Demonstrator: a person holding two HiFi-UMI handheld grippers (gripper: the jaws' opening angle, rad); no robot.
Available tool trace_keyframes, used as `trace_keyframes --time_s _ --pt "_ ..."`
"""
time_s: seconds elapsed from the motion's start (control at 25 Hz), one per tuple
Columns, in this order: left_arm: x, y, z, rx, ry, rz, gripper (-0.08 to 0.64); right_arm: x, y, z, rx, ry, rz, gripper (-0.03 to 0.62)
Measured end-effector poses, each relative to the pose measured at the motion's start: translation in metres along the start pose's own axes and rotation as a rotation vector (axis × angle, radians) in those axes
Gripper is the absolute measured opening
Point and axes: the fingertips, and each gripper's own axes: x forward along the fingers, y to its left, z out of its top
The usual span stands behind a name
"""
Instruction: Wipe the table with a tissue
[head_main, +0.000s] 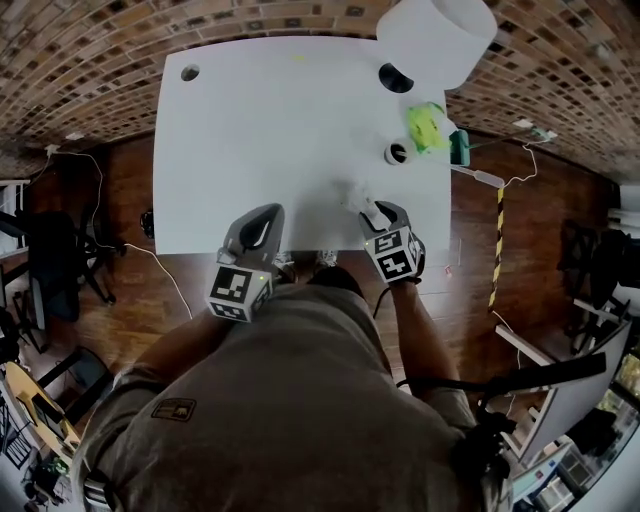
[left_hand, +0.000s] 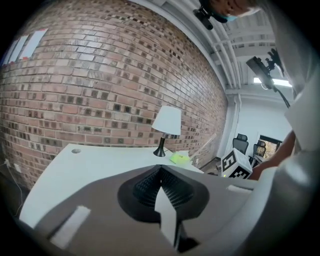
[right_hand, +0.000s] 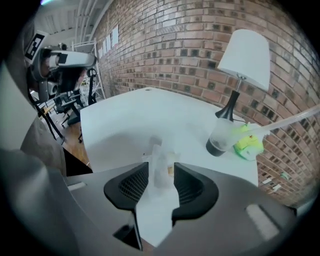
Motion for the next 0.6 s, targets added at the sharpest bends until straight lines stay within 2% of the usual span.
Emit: trace_keyframes --time_s 0.08,0.16,0.2,0.4,0.6 --pt "0.0 -0.004 -0.001 0.004 -0.001 -0.011 0.002 -0.018 0.008 0.017 0.008 -0.08 0.005 0.124" --pt "0.0 -0.007 -0.002 0.007 0.003 -0.022 0.001 -0.035 0.02 0.035 0.011 -0.157 0.012 0.03" --pt "0.0 -0.008 -0.003 0.008 0.005 -0.027 0.001 -0.042 0.027 0.043 0.013 -0.188 0.018 0.014" --pt "-0.002 -0.008 -0.004 0.014 0.002 -0.037 0.001 -0.072 0.059 0.074 0.033 -0.31 0.053 0.012" --pt "-0.004 -0.008 -0.005 0.011 -0.001 -0.038 0.002 -0.095 0.068 0.093 0.041 -0.401 0.057 0.012"
